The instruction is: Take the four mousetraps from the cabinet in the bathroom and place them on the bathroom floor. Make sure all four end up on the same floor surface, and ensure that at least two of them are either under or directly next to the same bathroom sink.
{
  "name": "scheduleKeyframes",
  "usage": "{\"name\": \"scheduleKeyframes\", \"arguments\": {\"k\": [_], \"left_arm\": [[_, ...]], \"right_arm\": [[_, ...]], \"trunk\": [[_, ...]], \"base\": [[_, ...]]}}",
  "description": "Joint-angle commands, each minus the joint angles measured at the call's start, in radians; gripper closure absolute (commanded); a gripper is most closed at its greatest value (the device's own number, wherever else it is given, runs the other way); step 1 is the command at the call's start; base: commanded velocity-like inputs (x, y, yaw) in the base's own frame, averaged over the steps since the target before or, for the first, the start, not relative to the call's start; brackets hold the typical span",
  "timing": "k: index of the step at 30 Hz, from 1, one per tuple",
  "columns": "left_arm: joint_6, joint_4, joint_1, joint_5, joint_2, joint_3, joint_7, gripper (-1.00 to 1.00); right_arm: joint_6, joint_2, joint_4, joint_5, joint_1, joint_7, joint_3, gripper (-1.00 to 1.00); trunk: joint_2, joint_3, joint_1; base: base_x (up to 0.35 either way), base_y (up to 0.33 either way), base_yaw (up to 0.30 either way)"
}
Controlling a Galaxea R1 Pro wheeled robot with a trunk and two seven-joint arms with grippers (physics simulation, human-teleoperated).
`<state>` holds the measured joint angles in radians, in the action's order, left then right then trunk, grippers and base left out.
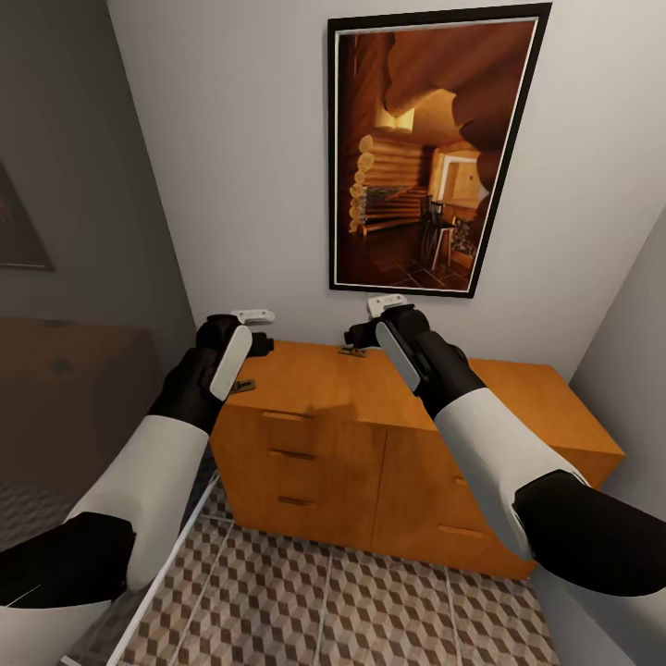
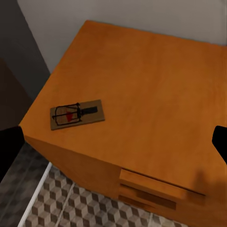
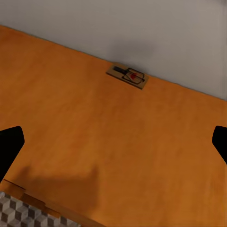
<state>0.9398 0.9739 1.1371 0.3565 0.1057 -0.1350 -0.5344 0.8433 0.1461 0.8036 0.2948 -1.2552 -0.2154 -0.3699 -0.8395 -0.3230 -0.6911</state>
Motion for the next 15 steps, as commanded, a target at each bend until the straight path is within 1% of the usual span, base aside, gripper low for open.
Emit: {"name": "scheduleKeyframes", "arguments": {"k": [1, 3, 5, 6, 8, 10, 15], "left_arm": [[0.002, 0.001, 0.001, 0.010, 0.000, -0.002, -0.010, -1.00], [0.002, 0.001, 0.002, 0.010, 0.000, -0.002, -0.010, -1.00], [0.008, 0.001, -0.009, 0.022, -0.012, -0.013, -0.016, -1.00], [0.008, -0.005, -0.015, 0.021, -0.017, -0.014, -0.021, -1.00], [0.007, -0.016, -0.019, 0.009, -0.029, -0.003, -0.032, -1.00], [0.007, -0.027, -0.022, -0.005, -0.039, 0.009, -0.044, -1.00], [0.008, -0.041, -0.025, -0.035, -0.047, 0.019, -0.052, -1.00]], "right_arm": [[0.003, 0.000, 0.001, 0.010, -0.001, -0.010, -0.003, -1.00], [0.004, 0.000, 0.001, 0.009, -0.002, -0.011, -0.003, -1.00], [0.000, -0.012, -0.010, 0.006, 0.010, -0.003, -0.010, -1.00], [0.000, -0.012, -0.016, 0.006, 0.011, -0.006, -0.009, -1.00], [-0.001, -0.011, -0.018, 0.006, 0.008, -0.009, -0.006, -1.00], [-0.001, -0.020, -0.018, 0.003, 0.016, -0.014, -0.004, -1.00], [0.001, -0.037, -0.006, -0.001, 0.044, -0.017, -0.003, -1.00]], "trunk": [[-0.001, -0.001, 0.000], [-0.001, -0.001, 0.000], [-0.001, -0.001, 0.000], [-0.001, -0.001, 0.000], [-0.001, -0.001, 0.000], [-0.001, -0.001, 0.000], [-0.001, -0.001, 0.000]], "base": [[0.000, 0.000, 0.000], [0.000, 0.000, 0.000], [0.000, 0.000, 0.000], [0.000, 0.000, 0.000], [0.000, 0.000, 0.000], [0.000, 0.000, 0.000], [0.000, 0.000, 0.000]]}}
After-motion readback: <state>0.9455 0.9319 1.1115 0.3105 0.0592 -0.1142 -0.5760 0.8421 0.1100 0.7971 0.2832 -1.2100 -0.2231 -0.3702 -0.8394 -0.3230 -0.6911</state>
